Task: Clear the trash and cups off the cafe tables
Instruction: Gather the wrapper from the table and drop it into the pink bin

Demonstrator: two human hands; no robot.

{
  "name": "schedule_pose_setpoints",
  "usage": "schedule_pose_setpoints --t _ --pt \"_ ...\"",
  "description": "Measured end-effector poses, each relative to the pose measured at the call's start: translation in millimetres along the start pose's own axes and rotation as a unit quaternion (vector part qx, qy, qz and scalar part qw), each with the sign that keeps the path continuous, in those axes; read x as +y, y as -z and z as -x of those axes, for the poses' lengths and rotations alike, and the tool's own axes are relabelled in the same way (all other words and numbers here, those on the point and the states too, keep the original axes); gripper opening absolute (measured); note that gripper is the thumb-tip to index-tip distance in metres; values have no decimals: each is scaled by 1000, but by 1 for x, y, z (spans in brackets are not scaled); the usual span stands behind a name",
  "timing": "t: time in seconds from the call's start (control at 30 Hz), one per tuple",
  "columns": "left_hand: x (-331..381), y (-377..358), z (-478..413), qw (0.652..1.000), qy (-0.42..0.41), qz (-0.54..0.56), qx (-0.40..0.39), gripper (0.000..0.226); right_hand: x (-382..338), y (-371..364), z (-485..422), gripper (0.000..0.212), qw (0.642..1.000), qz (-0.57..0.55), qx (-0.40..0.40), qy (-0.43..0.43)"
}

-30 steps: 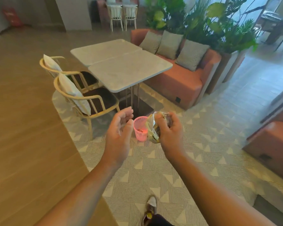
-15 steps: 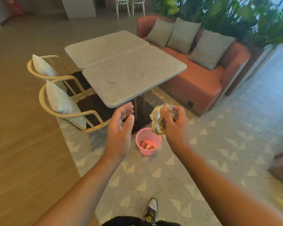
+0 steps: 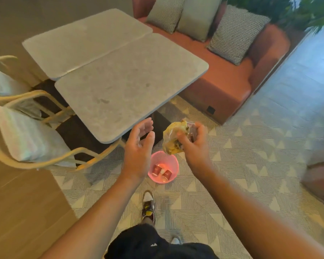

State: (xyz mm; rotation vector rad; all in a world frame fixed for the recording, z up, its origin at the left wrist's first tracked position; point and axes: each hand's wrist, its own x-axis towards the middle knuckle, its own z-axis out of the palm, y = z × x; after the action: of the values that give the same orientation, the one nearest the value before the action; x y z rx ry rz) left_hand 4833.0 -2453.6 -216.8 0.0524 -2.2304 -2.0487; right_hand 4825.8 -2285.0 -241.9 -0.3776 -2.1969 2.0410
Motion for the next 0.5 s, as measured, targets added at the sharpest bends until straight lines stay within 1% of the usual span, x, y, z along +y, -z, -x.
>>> schedule_pose_setpoints --t 0.17,0.33,0.5 --pt "-51 -4 -75 995 35 -42 -83 38 31 -25 -58 25 999 -2 15 -45" --pt "-102 -12 -130 983 73 -74 -149 45 69 -47 -100 50 995 32 46 -85" --pt "-163 -29 -159 967 106 -126 -193 48 122 -57 -133 55 990 63 59 -111"
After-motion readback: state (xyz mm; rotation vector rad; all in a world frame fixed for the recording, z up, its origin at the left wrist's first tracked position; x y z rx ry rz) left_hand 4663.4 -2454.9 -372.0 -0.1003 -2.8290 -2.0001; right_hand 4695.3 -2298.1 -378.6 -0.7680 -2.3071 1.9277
